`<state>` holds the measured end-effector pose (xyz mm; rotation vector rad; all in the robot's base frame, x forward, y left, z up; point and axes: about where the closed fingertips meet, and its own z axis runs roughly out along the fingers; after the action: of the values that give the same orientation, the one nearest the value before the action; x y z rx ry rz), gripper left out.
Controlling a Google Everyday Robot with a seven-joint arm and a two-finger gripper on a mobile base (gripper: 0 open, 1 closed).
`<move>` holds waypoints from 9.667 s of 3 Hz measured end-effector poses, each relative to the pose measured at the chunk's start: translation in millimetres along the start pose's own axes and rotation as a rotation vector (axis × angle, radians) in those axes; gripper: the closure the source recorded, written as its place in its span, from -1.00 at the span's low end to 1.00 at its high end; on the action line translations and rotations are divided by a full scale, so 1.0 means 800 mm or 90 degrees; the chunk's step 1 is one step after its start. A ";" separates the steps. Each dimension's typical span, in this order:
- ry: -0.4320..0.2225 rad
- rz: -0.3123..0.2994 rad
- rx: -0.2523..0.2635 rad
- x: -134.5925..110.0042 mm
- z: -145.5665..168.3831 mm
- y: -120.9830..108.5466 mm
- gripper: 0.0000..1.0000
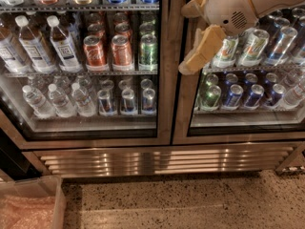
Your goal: Open left fridge door
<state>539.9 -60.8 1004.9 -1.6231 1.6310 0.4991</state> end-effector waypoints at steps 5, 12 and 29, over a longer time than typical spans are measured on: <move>0.019 0.005 0.167 -0.033 -0.065 -0.031 -1.00; -0.051 0.029 0.062 -0.036 0.027 -0.037 -1.00; -0.063 0.028 0.039 -0.025 0.004 -0.059 -0.31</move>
Offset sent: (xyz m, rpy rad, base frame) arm 0.0385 0.0018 0.0942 -0.0268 -0.3266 -0.1411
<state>583.8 -50.4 1029.4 -1.4975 1.5953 0.5387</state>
